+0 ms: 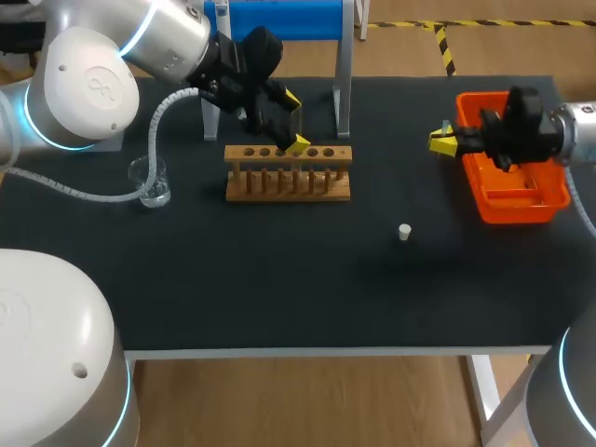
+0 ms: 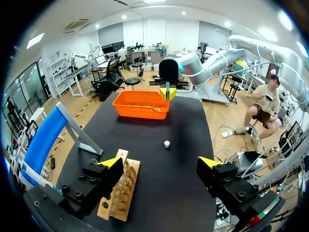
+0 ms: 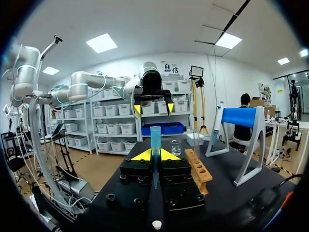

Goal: Invert the test tube, pick up the pipette, mount the tip to pipette, aspirate from beaker and dispense into the tube, eject the tip, return the pipette, and cap with the stopper.

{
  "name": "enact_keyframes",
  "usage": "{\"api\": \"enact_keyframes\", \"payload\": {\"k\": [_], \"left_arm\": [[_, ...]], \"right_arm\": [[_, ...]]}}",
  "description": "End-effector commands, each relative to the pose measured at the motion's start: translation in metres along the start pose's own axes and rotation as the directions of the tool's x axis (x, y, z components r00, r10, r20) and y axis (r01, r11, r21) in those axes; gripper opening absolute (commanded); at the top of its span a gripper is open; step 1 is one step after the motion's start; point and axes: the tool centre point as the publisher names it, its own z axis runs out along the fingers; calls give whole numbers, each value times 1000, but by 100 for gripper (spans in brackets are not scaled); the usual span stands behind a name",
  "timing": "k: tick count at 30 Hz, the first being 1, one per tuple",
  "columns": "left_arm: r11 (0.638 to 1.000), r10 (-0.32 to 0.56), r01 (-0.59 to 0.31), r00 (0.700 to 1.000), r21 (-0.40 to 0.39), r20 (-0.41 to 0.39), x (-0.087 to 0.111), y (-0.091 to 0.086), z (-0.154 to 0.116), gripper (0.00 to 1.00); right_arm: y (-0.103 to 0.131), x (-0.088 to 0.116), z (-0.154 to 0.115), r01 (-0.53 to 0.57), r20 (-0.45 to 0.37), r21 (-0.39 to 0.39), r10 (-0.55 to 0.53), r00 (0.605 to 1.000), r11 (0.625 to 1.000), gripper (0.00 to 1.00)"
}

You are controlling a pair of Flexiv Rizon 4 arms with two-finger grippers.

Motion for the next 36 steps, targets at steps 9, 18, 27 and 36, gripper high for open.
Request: {"api": "enact_keyframes", "payload": {"k": [9,18,27,36], "left_arm": [[1000,0,0,1000,-2,-5,-1,0,-1,100],[1000,0,0,1000,-2,-5,-1,0,-1,100],[962,-252,270,940,-48,232,-48,58,-39,100],[833,-523,535,675,143,521,-102,103,-77,100]], "right_arm": [[0,1,-3,2,-3,8,-2,1000,1000,0],[0,1,-3,2,-3,8,-2,1000,1000,0],[0,1,-3,2,-3,8,-2,1000,1000,0],[0,1,-3,2,-3,8,-2,1000,1000,0]]}}
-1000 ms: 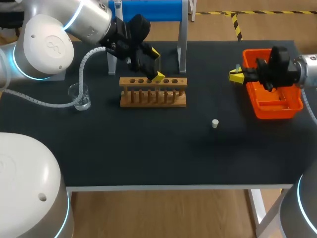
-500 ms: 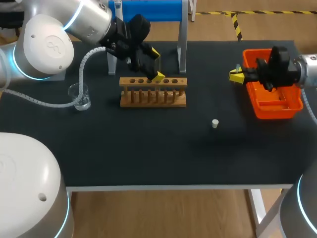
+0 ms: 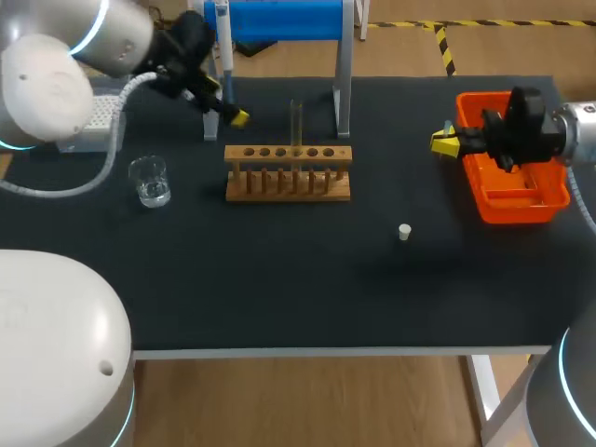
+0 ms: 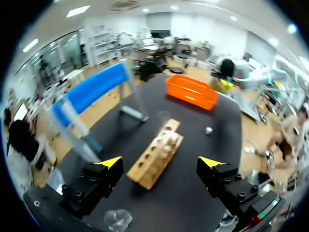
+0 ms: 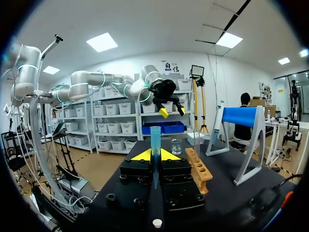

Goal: Invert the test tube, pick up the pipette, mount the tip to pipette, aspirate from beaker and dispense into the tube, eject the tip, return the pipette, and cap with the stopper.

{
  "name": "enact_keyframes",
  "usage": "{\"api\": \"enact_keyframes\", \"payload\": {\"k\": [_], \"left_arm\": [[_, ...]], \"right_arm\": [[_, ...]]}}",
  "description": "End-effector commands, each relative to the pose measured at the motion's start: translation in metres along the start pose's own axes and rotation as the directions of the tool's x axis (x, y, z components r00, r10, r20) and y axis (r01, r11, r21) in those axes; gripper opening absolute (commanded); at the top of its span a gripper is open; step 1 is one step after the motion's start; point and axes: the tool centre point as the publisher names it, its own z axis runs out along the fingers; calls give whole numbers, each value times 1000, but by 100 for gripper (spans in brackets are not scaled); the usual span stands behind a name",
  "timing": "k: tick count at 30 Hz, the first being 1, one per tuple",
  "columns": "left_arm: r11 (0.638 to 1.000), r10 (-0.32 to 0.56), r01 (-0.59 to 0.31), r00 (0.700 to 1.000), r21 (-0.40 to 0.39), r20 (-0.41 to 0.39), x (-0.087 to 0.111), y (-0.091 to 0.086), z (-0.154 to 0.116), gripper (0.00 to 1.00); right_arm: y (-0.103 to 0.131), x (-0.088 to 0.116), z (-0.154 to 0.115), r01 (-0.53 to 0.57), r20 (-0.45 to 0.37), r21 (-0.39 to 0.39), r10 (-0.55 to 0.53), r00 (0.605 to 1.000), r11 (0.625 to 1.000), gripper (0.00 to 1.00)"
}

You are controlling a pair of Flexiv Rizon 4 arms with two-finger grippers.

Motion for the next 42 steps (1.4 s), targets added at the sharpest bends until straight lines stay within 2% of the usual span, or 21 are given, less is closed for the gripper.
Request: {"api": "enact_keyframes", "payload": {"k": [1,4,6,23,31,32,36,42], "left_arm": [[955,-296,276,914,111,277,-17,13,-8,100],[926,-375,327,860,189,347,-29,12,-11,100],[912,-408,350,831,214,379,-33,11,-11,100],[912,-408,350,831,214,379,-33,11,-11,100],[861,-504,397,751,318,426,-52,6,15,100],[861,-504,395,751,320,427,-54,5,17,100],[838,-537,395,719,375,442,-62,2,20,100],[802,-585,374,648,465,487,-78,-9,20,100]], "right_arm": [[0,0,-1,0,-1,2,0,1000,1000,0],[0,0,-1,0,-1,2,0,1000,1000,0],[0,0,-1,0,-1,2,0,1000,1000,0],[0,0,-1,0,-1,2,0,1000,1000,0],[0,0,-1,0,-1,2,0,1000,1000,0],[0,0,-1,0,-1,2,0,1000,1000,0],[0,0,-1,0,-1,2,0,1000,1000,0],[0,0,-1,0,-1,2,0,1000,1000,0]]}}
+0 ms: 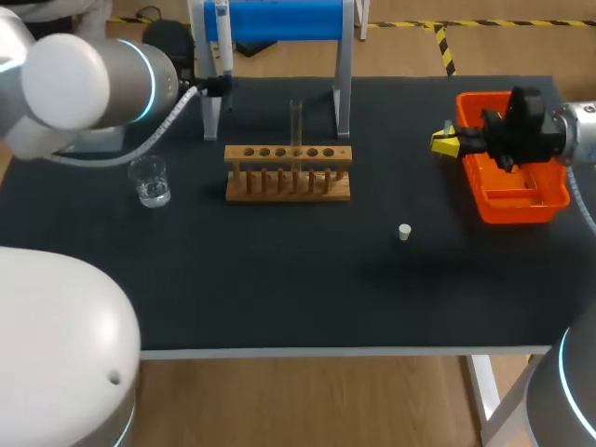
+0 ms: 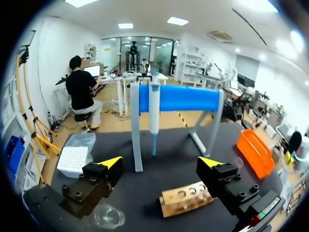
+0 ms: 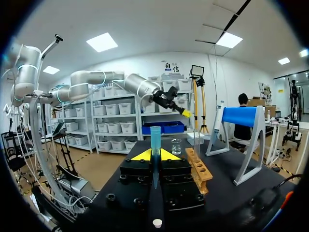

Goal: Invert the test tube, pick up the pipette, mount the tip to pipette, aspirate from beaker and dispense into the tube, eject the tip, return the pipette, and cap with the stopper.

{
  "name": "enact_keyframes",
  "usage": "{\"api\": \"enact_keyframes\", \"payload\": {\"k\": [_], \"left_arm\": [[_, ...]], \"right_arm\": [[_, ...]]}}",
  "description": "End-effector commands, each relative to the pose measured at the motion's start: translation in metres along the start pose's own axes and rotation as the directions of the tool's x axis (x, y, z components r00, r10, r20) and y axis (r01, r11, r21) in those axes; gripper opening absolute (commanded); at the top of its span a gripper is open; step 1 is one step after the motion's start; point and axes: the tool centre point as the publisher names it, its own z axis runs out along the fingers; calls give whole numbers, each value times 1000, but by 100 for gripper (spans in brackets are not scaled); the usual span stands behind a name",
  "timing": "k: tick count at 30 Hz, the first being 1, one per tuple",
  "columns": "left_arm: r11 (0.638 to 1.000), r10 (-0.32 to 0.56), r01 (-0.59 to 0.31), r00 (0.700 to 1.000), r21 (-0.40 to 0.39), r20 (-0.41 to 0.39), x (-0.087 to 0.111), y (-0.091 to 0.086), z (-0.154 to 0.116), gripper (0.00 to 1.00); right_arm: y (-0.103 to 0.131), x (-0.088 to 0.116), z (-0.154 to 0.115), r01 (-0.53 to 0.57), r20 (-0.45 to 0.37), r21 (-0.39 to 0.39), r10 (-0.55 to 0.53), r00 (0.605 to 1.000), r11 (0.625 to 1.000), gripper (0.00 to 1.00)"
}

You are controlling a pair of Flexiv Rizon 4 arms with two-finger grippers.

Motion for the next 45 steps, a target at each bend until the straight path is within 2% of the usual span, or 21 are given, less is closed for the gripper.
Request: {"api": "enact_keyframes", "payload": {"k": [1,8,20,26,45], "left_arm": [[994,-35,21,990,105,135,4,-6,10,100],[986,-54,27,985,164,166,3,-20,22,100],[975,-54,20,988,221,147,3,-37,43,100],[975,-18,-13,991,223,136,9,-42,52,100],[968,14,-48,990,247,138,-2,-72,95,100]], "right_arm": [[0,0,-1,0,-1,2,0,1000,1000,0],[0,0,-1,0,-1,2,0,1000,1000,0],[0,0,-1,0,-1,2,0,1000,1000,0],[0,0,-1,0,-1,2,0,1000,1000,0],[0,0,-1,0,-1,2,0,1000,1000,0]]}}
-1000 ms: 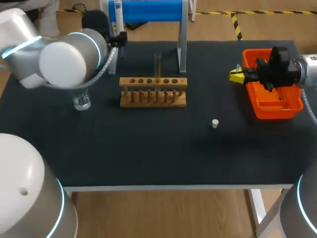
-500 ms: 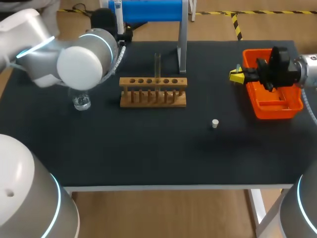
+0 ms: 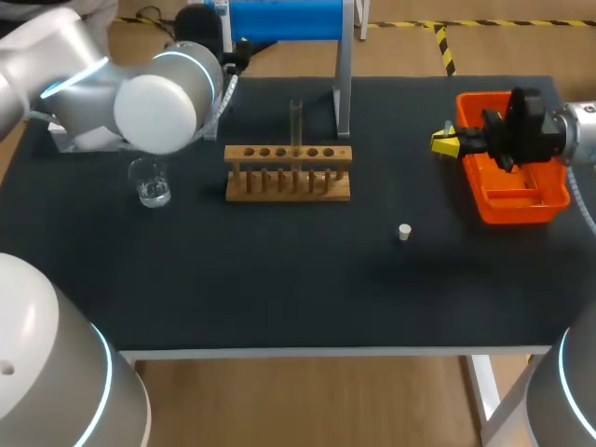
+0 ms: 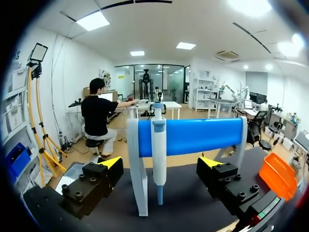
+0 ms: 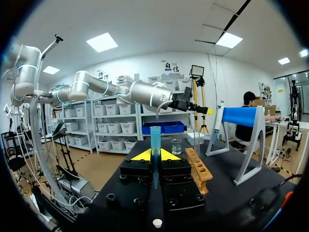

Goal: Invert the test tube, pick up the pipette, mount the tip to pipette, aspirate from beaker and dispense into the tube, eject the tip, return the pipette, and cap with the stopper.

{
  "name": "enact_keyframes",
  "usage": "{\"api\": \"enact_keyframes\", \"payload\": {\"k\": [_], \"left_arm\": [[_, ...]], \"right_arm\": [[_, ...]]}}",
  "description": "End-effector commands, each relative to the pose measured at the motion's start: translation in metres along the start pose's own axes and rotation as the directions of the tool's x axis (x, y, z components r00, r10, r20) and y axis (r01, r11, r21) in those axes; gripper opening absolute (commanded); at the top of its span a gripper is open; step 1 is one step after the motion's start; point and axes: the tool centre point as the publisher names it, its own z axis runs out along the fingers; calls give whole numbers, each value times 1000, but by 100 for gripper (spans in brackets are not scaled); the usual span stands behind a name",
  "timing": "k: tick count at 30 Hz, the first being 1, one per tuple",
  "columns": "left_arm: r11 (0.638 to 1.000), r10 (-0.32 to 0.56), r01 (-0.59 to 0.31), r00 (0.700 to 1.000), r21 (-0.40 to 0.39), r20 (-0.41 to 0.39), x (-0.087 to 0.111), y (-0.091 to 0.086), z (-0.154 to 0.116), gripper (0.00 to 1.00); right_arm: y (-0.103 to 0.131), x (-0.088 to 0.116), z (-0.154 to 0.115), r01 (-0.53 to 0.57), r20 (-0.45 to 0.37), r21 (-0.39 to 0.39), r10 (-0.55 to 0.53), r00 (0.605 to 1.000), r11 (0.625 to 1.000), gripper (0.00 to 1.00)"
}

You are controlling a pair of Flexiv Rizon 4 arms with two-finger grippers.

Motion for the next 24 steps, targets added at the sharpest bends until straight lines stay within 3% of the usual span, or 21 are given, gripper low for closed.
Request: {"api": "enact_keyframes", "payload": {"k": [1,10,24], "left_arm": [[1000,1,-1,1000,-4,-9,2,-5,23,100],[1000,9,-9,999,8,-36,2,-13,48,100],[1000,13,-12,998,9,-59,1,-17,66,100]], "right_arm": [[0,0,-1,0,-1,2,0,1000,1000,0],[0,0,-1,0,-1,2,0,1000,1000,0],[0,0,-1,0,-1,2,0,1000,1000,0]]}}
